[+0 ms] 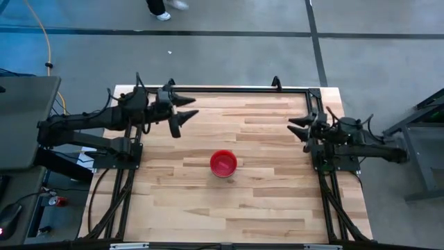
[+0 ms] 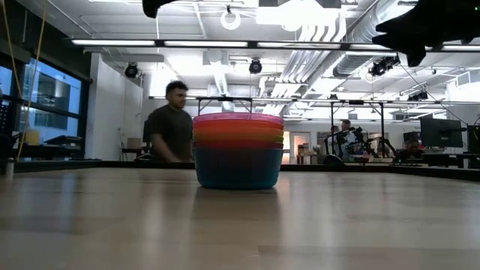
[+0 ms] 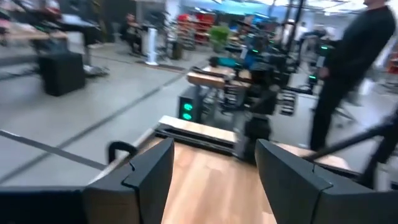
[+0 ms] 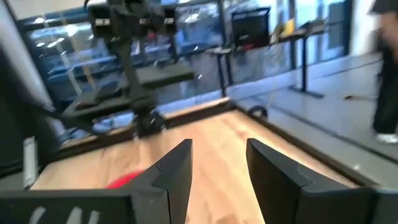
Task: Nest bowls inside each other
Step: Return to Home Position
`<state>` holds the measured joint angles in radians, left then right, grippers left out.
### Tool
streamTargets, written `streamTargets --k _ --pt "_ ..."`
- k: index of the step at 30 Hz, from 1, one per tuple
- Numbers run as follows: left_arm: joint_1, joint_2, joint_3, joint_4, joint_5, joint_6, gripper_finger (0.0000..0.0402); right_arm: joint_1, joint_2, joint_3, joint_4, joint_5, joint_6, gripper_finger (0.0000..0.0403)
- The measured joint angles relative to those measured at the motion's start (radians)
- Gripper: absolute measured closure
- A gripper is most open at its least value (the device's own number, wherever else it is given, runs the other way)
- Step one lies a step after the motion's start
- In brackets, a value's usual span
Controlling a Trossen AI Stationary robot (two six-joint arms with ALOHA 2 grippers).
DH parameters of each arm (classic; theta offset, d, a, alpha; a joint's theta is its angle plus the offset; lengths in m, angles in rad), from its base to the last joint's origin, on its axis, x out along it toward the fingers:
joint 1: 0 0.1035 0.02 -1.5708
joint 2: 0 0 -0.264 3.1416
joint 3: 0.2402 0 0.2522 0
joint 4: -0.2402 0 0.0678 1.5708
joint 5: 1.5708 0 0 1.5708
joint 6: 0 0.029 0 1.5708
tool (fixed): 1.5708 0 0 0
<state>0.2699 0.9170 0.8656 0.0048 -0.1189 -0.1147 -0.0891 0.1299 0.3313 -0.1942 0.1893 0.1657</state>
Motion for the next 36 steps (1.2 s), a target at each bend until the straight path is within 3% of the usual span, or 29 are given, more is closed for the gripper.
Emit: streamTargets --k 7,10,16,24,36 --pt "-0.01 -0.143 -0.034 -0.047 0.016 0.002 0.0186 -0.024 -0.049 0.038 -0.054 -0.046 -0.093 0.0259" --pt "-0.029 -0.247 -0.057 -0.06 -0.016 0.045 0.0186 -0.024 -0.122 0.078 -0.074 -0.031 -0.162 0.0259" --pt "-0.073 -0.492 -0.178 -0.047 -0.079 0.065 0.0186 -0.024 -0.121 0.127 -0.085 -0.027 -0.222 0.0259" --pt "-0.102 -0.711 -0.408 0.043 -0.094 0.047 0.0186 -0.024 -0.125 -0.023 0.016 -0.072 -0.101 0.0259" --pt "-0.101 -0.886 -0.526 0.023 0.026 0.04 0.0186 -0.024 -0.126 -0.224 0.293 -0.196 -0.053 0.0259"
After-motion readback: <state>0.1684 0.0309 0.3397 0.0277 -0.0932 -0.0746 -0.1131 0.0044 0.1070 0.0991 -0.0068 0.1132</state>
